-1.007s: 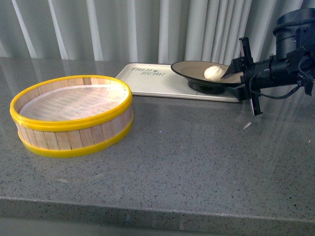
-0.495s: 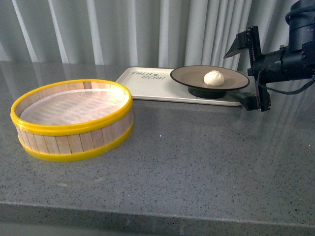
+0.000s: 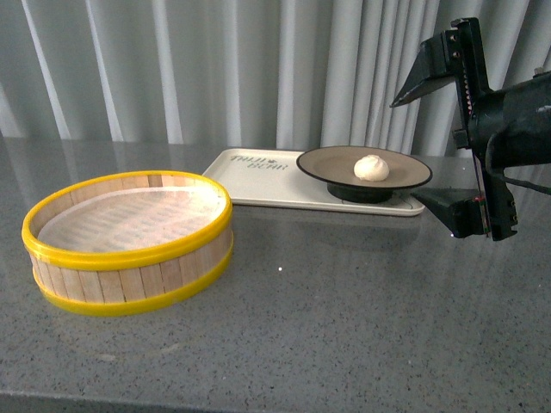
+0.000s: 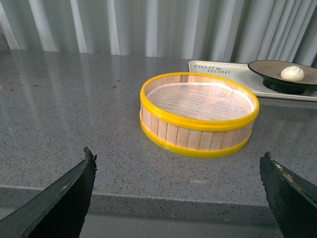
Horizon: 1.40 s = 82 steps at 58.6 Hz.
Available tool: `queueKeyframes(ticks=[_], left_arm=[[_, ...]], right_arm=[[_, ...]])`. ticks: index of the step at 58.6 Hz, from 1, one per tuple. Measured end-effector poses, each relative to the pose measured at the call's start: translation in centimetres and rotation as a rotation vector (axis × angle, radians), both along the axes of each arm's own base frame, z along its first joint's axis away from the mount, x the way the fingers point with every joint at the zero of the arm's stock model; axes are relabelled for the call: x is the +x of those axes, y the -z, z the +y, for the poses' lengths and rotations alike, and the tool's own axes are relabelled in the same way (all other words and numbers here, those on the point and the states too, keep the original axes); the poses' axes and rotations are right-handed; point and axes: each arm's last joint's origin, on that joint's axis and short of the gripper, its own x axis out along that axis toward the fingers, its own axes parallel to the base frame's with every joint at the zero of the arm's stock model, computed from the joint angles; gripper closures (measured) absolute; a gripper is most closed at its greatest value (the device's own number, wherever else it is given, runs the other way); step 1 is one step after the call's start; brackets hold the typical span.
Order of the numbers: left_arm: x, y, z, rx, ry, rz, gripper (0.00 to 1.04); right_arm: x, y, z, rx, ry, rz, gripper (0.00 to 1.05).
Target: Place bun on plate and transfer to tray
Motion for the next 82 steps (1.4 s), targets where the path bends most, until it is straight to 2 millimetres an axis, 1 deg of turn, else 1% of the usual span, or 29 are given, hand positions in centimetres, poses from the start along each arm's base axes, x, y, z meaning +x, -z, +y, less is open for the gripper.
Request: queueKeyframes(ticks=[1, 3, 4, 5, 7, 8, 10, 11, 12, 14, 15, 17, 21, 22, 24, 26, 32, 46, 51, 56, 62, 69, 76, 82], left_arm=[[0.0, 0.0, 0.0, 0.000, 0.000, 0.000, 0.07], [0.0, 0.0, 0.0, 0.000, 0.000, 0.000, 0.07], [0.0, 0.0, 0.0, 0.000, 0.000, 0.000, 0.07], [0.0, 0.0, 0.0, 0.000, 0.000, 0.000, 0.07], [0.0, 0.0, 0.0, 0.000, 0.000, 0.000, 0.07], [0.0, 0.0, 0.0, 0.000, 0.000, 0.000, 0.07], [0.0, 0.0, 0.0, 0.000, -0.001, 0.000, 0.07], [0.0, 0.0, 0.0, 0.000, -0.001, 0.000, 0.07], [0.0, 0.0, 0.0, 0.000, 0.000, 0.000, 0.07], [0.0, 0.0, 0.0, 0.000, -0.001, 0.000, 0.07], [0.0, 0.0, 0.0, 0.000, -0.001, 0.000, 0.07], [0.0, 0.0, 0.0, 0.000, 0.000, 0.000, 0.07], [0.0, 0.0, 0.0, 0.000, 0.000, 0.000, 0.07], [0.0, 0.0, 0.0, 0.000, 0.000, 0.000, 0.07], [0.0, 0.0, 0.0, 0.000, 0.000, 0.000, 0.07], [0.0, 0.0, 0.0, 0.000, 0.000, 0.000, 0.07], [0.0, 0.0, 0.0, 0.000, 0.000, 0.000, 0.07], [0.0, 0.0, 0.0, 0.000, 0.000, 0.000, 0.07], [0.0, 0.0, 0.0, 0.000, 0.000, 0.000, 0.07], [0.0, 0.0, 0.0, 0.000, 0.000, 0.000, 0.07], [0.0, 0.0, 0.0, 0.000, 0.000, 0.000, 0.07], [0.0, 0.0, 0.0, 0.000, 0.000, 0.000, 0.07], [0.0, 0.0, 0.0, 0.000, 0.000, 0.000, 0.07], [0.0, 0.0, 0.0, 0.000, 0.000, 0.000, 0.07]], right_arm=[[0.0, 0.1, 0.0, -0.006, 0.007, 0.000, 0.08], [0.0, 0.5, -0.1, -0.093, 0.047, -0.072, 0.12], [-0.3, 0.9, -0.4, -0.213, 0.112, -0.178, 0.17], [-0.5, 1.0, -0.5, -0.259, 0.133, -0.210, 0.19], [-1.3, 1.6, -0.9, -0.418, 0.189, -0.315, 0.26], [-1.6, 1.7, -1.1, -0.493, 0.198, -0.342, 0.28], [-2.8, 2.1, -1.7, -0.653, 0.207, -0.412, 0.35], [-3.1, 2.1, -1.8, -0.696, 0.205, -0.428, 0.36], [-3.8, 2.2, -2.1, -0.801, 0.191, -0.461, 0.40], [-5.0, 2.2, -2.6, -0.954, 0.171, -0.506, 0.47], [-5.3, 2.2, -2.8, -0.988, 0.166, -0.515, 0.49], [-6.4, 2.3, -3.2, -1.104, 0.147, -0.540, 0.56], [-7.9, 2.5, -3.9, -1.207, 0.127, -0.556, 0.67], [-8.6, 2.8, -4.1, -1.249, 0.115, -0.559, 0.72], [-9.5, 3.2, -4.4, -1.282, 0.102, -0.556, 0.79], [-10.4, 3.7, -4.6, -1.305, 0.086, -0.552, 0.87], [-12.2, 4.4, -5.1, -1.331, 0.064, -0.550, 1.03], [-16.1, 5.1, -6.2, -1.350, 0.072, -0.554, 1.03], [-17.1, 5.4, -6.8, -1.345, 0.051, -0.567, 1.03], [-18.1, 5.6, -7.3, -1.352, 0.069, -0.551, 1.03], [-19.0, 5.8, -7.4, -1.353, 0.071, -0.548, 1.03], [-20.4, 7.0, -7.4, -1.353, 0.064, -0.544, 1.03], [-21.7, 6.8, -7.4, -1.353, 0.069, -0.550, 1.03], [-22.3, 6.8, -7.4, -1.353, 0.067, -0.548, 1.03]])
